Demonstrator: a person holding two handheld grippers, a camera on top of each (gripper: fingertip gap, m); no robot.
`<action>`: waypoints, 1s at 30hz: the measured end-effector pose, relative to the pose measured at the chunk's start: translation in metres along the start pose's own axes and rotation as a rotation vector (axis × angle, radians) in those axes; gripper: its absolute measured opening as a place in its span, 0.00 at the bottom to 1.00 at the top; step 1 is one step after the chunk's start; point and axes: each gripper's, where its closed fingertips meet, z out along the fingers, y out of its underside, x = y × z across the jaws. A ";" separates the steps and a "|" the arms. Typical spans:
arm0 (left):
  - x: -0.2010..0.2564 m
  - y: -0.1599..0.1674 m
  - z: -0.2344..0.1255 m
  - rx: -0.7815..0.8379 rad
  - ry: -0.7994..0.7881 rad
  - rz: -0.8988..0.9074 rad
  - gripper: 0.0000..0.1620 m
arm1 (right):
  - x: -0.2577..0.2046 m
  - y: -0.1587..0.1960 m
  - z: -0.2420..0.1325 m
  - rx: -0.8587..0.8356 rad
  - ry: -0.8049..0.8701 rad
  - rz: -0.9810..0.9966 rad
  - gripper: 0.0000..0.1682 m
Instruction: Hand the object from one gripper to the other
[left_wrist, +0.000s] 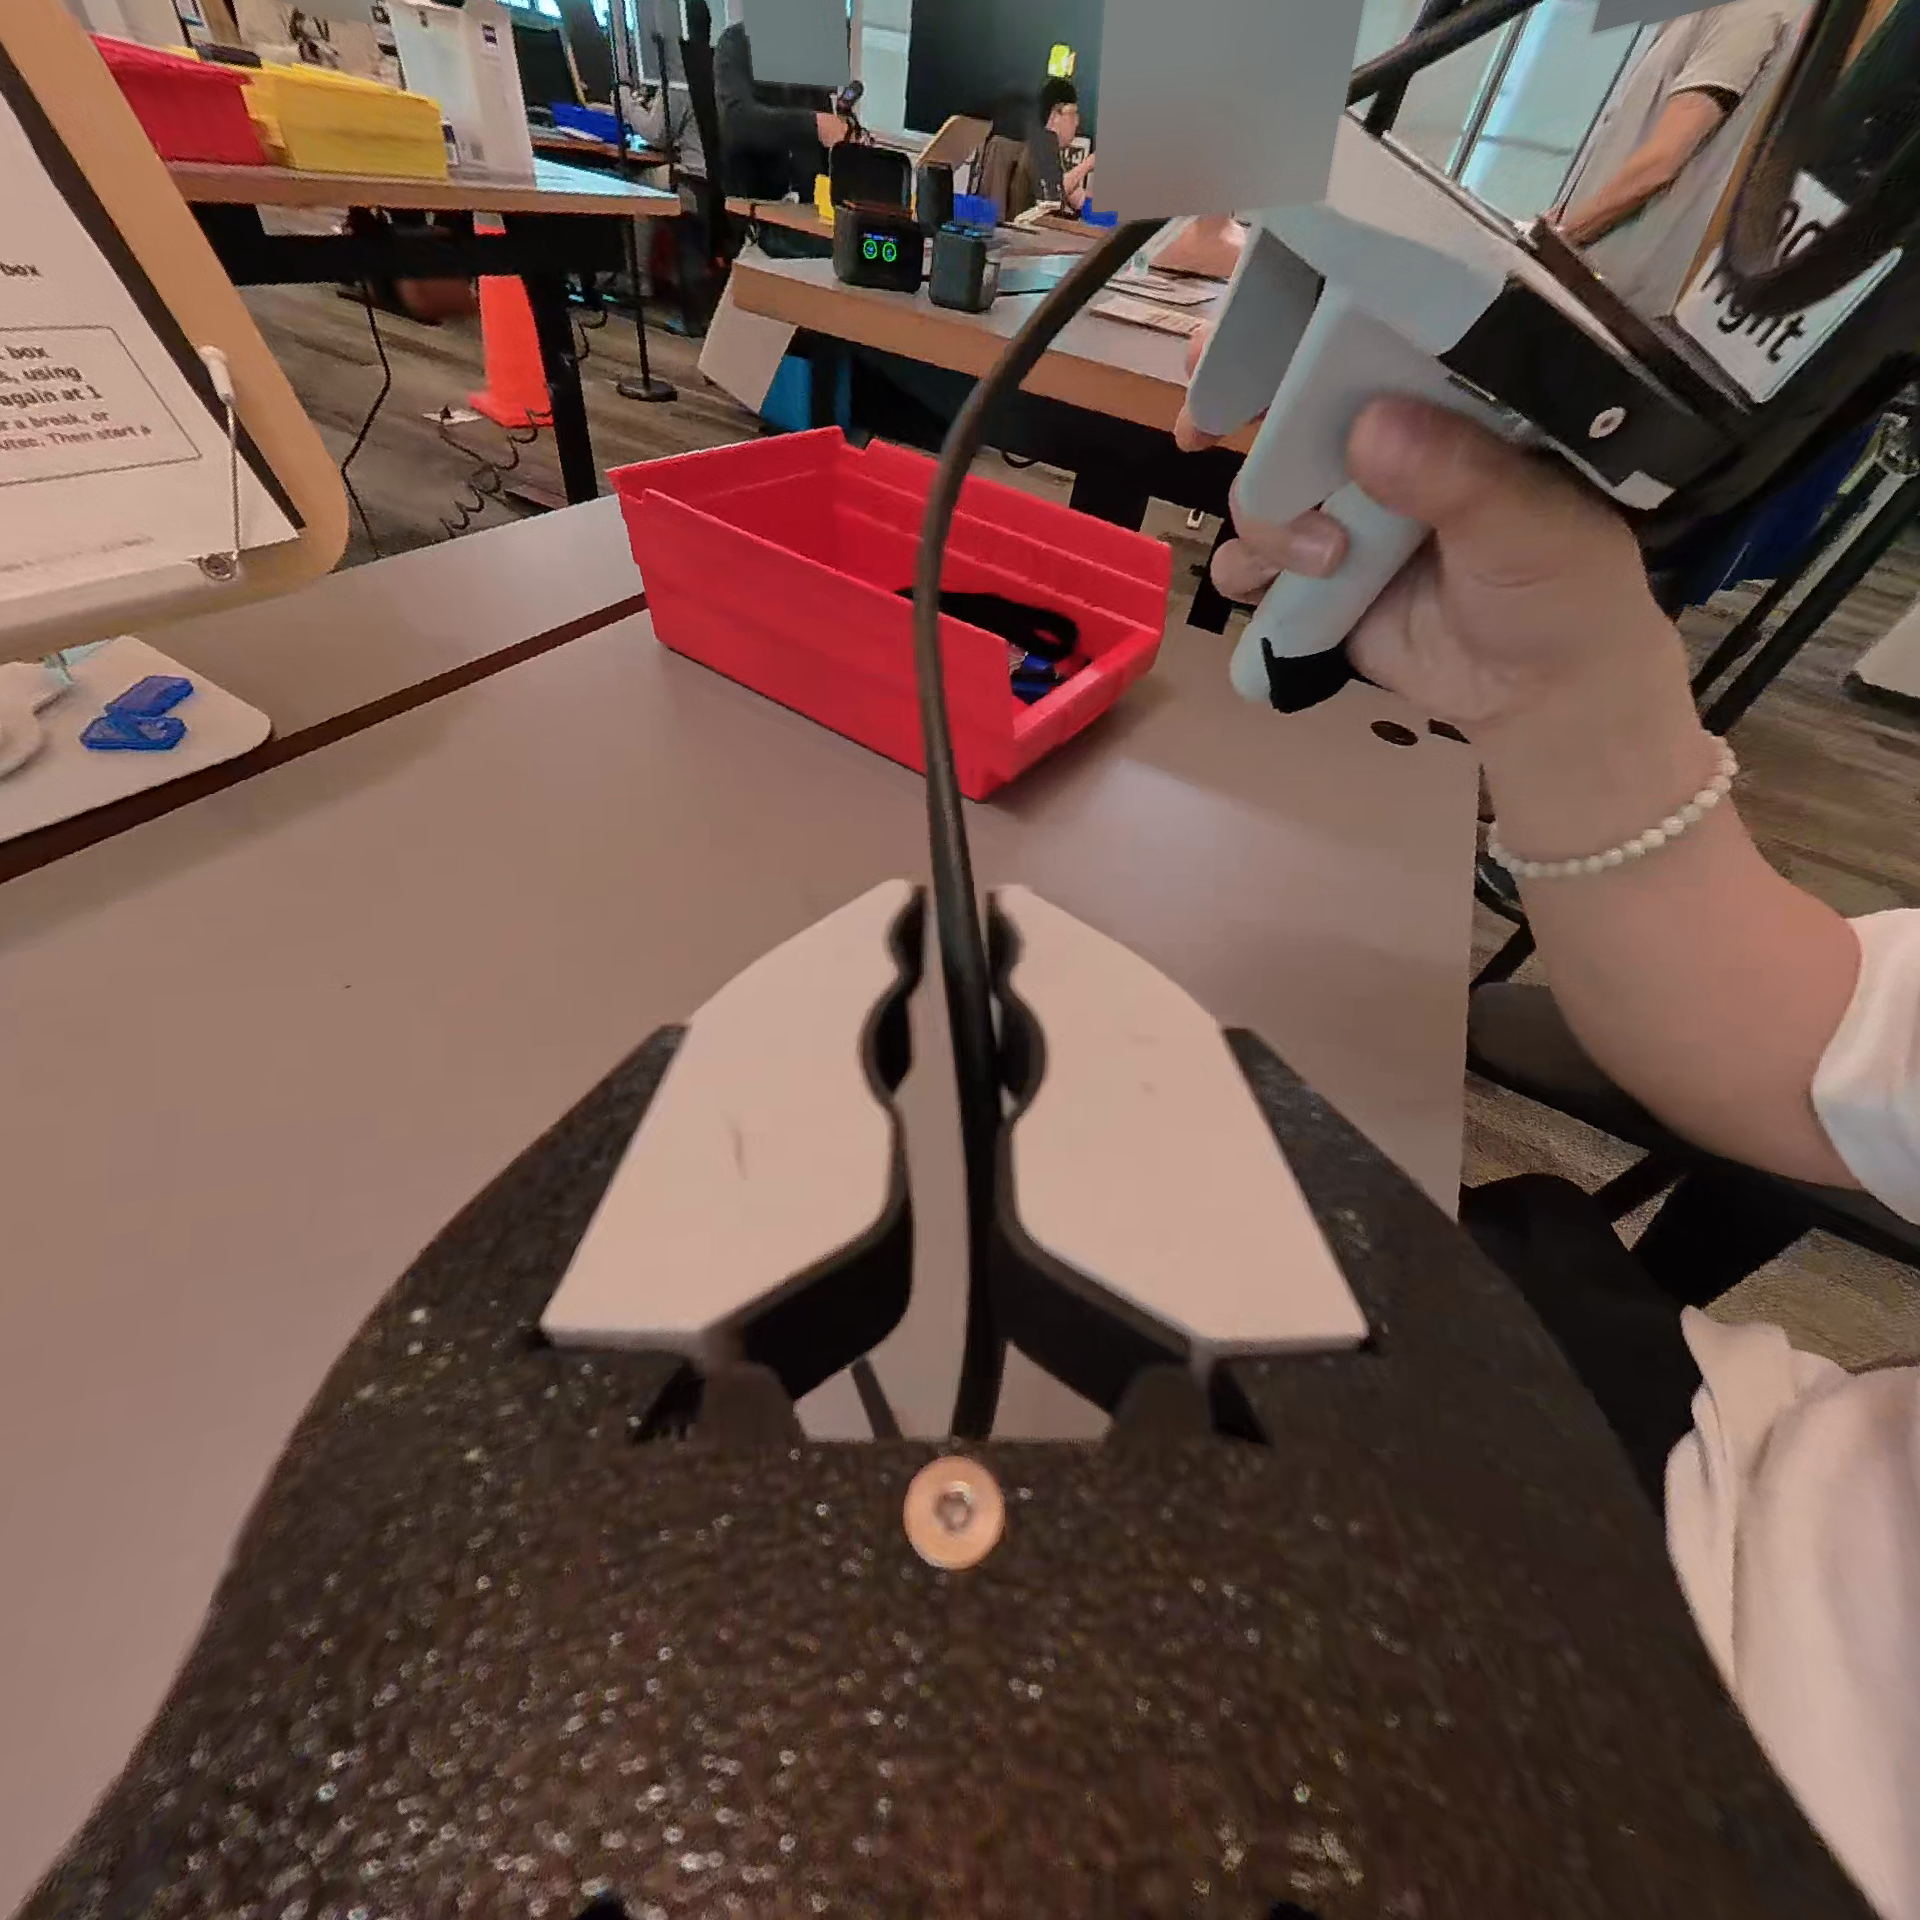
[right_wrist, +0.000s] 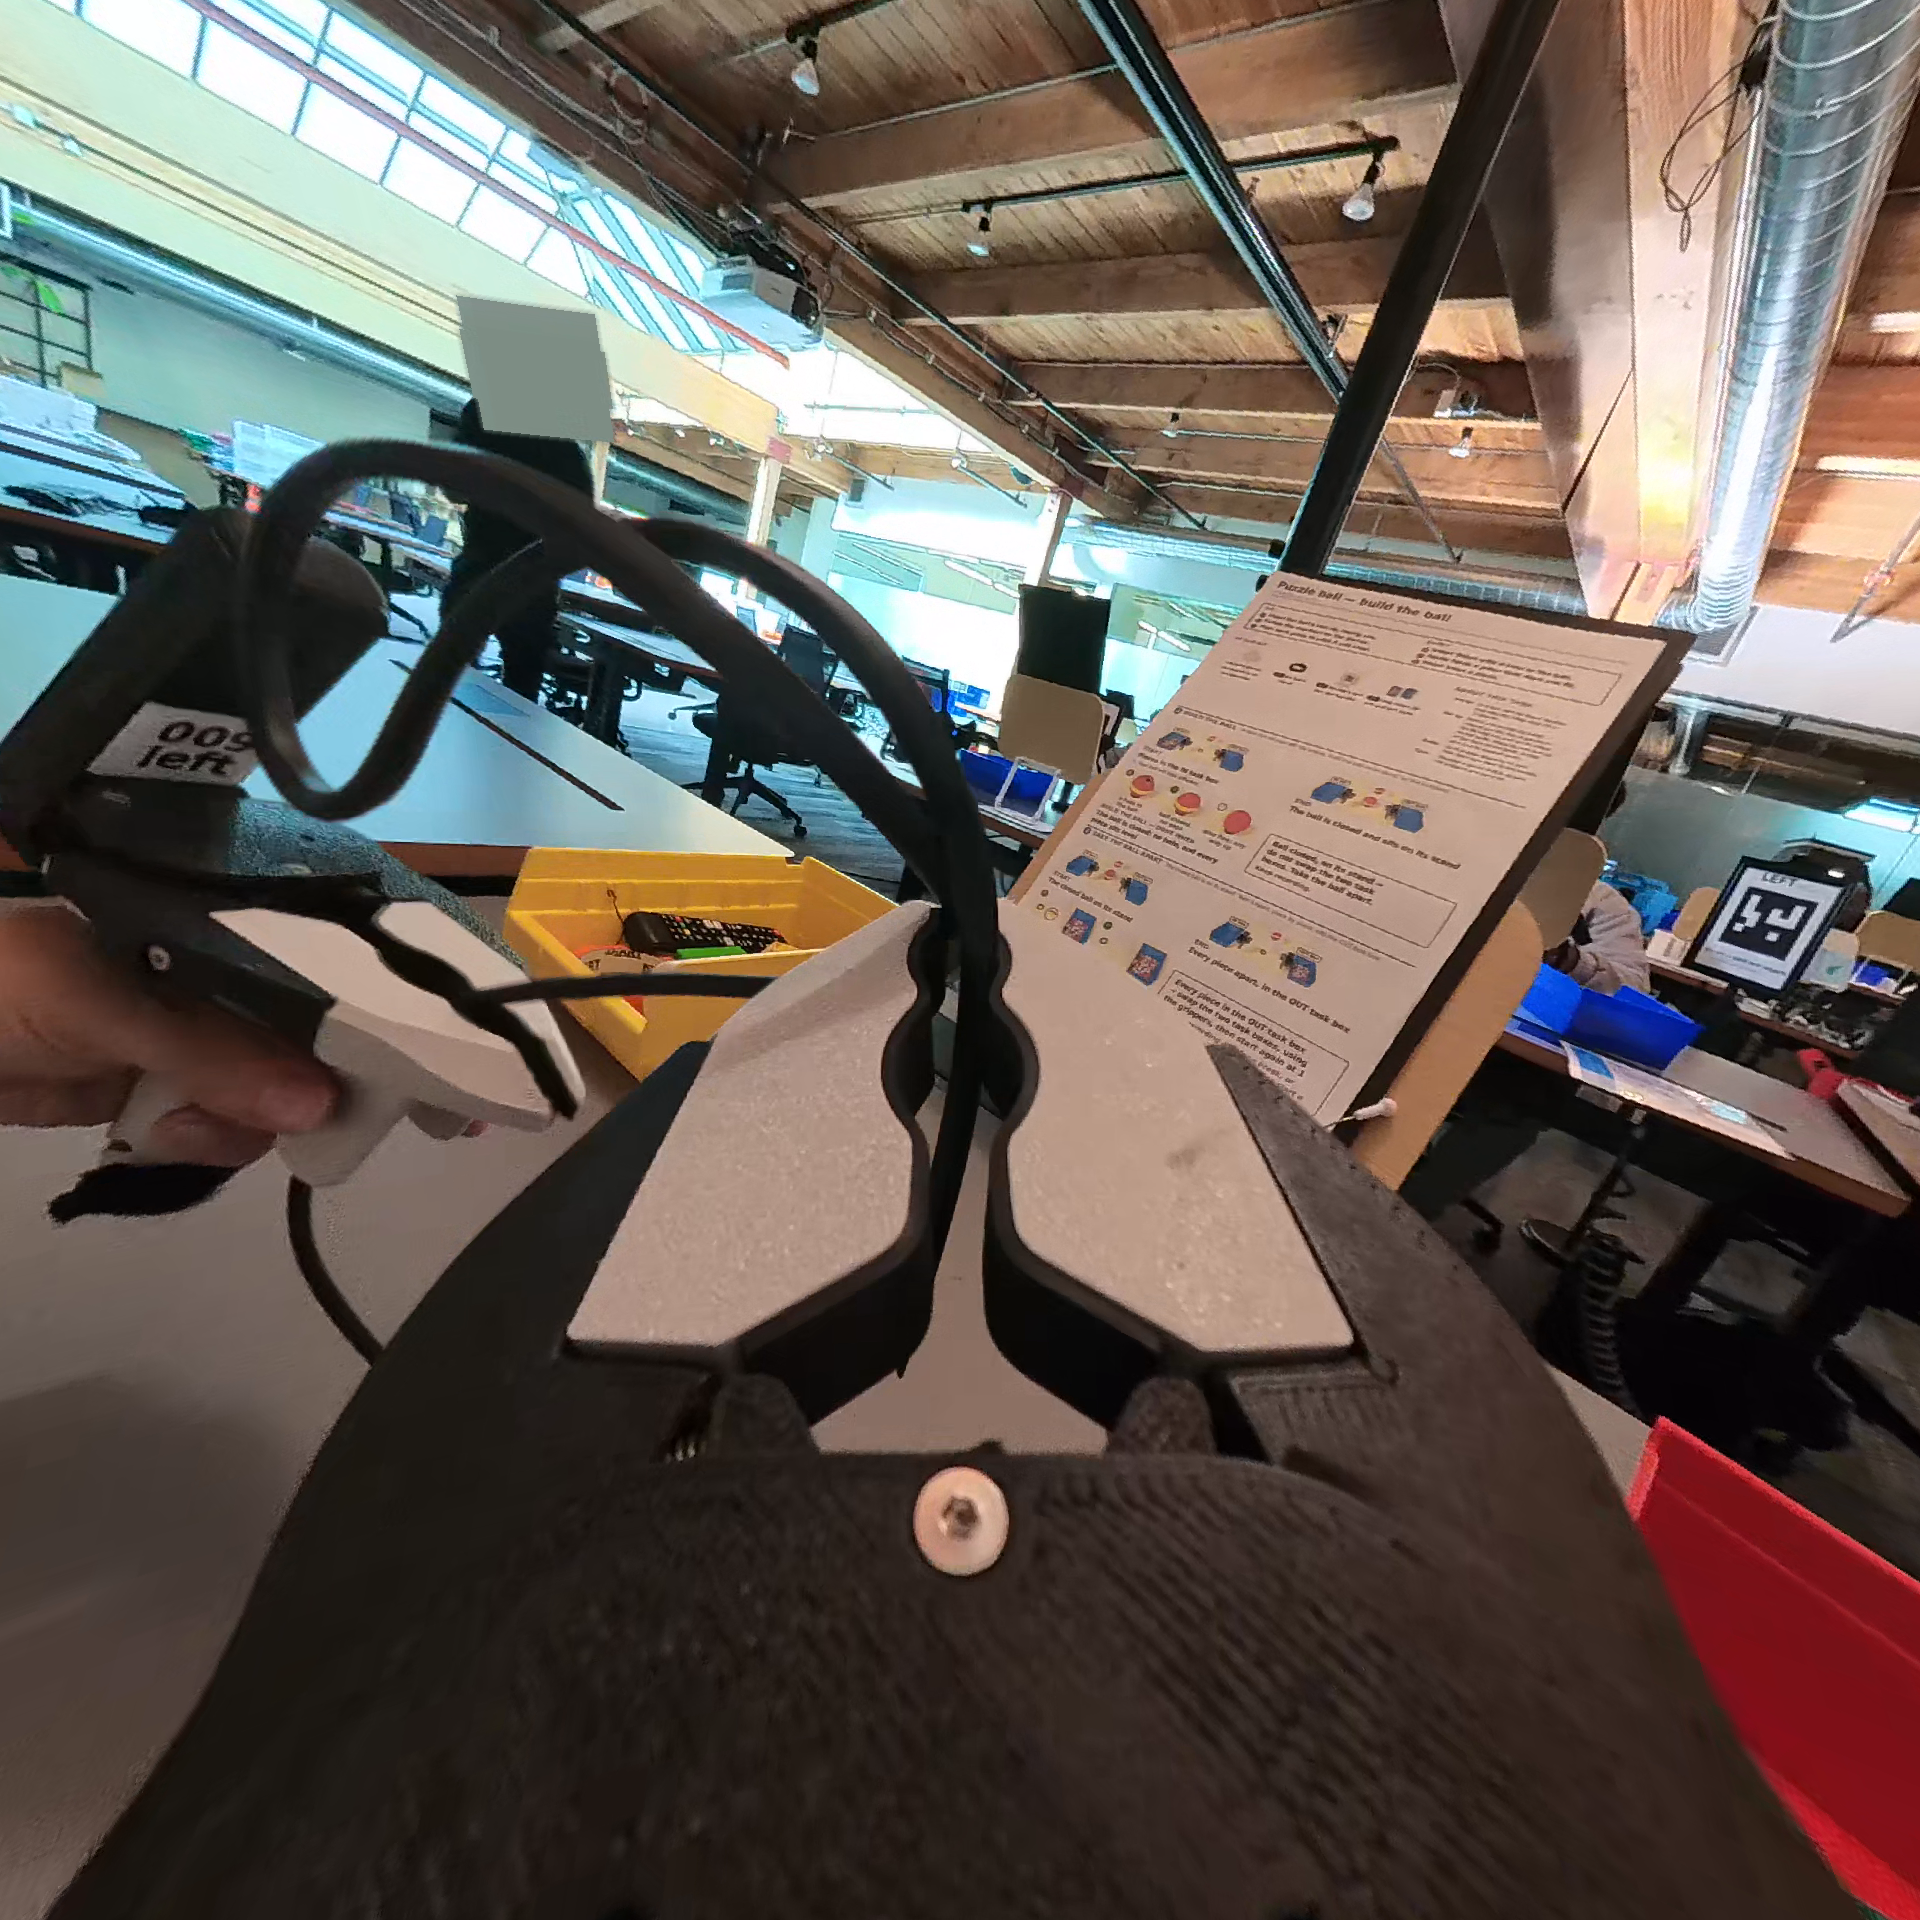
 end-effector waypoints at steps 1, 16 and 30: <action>0.000 0.001 -0.001 -0.007 0.003 0.009 0.12 | 0.000 0.000 0.000 -0.002 0.003 -0.008 0.02; 0.006 0.037 0.030 -0.182 -0.044 -0.002 0.35 | -0.011 -0.010 -0.001 0.042 -0.057 0.051 0.02; 0.022 0.050 0.040 -0.242 0.006 0.052 0.00 | -0.013 -0.005 0.001 0.025 -0.057 0.027 0.02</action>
